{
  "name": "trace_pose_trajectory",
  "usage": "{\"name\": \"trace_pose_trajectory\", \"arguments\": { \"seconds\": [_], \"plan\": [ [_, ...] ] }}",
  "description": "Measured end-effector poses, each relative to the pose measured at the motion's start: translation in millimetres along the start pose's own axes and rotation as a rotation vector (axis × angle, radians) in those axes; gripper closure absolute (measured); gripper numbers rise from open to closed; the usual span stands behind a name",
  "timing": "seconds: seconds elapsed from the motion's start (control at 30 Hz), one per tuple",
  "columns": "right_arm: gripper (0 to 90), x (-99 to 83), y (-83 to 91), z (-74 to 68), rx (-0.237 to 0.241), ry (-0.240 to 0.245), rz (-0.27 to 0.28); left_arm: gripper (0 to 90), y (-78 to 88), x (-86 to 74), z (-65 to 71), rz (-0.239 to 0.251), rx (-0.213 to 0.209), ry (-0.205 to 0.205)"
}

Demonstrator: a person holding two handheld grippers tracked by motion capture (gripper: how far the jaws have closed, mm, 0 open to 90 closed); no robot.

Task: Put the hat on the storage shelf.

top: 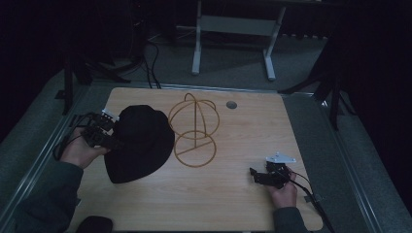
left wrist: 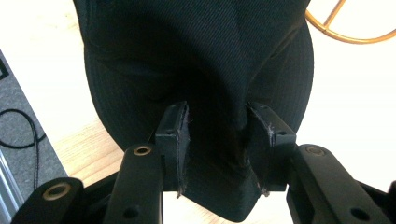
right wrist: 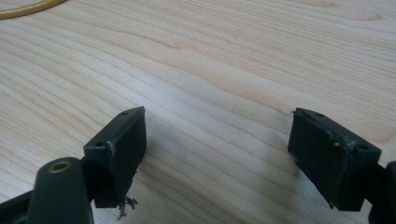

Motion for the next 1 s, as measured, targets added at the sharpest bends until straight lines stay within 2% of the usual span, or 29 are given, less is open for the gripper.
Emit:
{"name": "trace_pose_trajectory", "arguments": {
  "seconds": [0.37,0.47,0.73,1.0],
  "plan": [
    [19.3,0.0,0.0,0.0,0.000,0.000,0.000,61.9,-8.1,6.2,0.5,-0.049,0.007,0.006],
    [19.3,0.0,0.0,0.0,0.000,0.000,0.000,62.6,-11.2,7.9,-0.3,-0.091,0.008,0.009],
    [19.3,0.0,0.0,0.1,0.000,0.000,0.000,62.6,-19.5,8.1,0.8,-0.137,0.009,0.015],
    [19.3,0.0,0.0,0.0,0.000,0.000,0.000,62.5,-28.1,6.1,0.9,-0.182,-0.010,0.041]
  ]
}}
Point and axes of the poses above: each handheld gripper's, and its own axes: y roughly backward along the jaws, x roughly out of its top, z roughly to its right, the point moved 9 cm from there along -y, roughly forward along the jaws, and after that the axes turned 6 degrees about y, right-handed, at the moved point
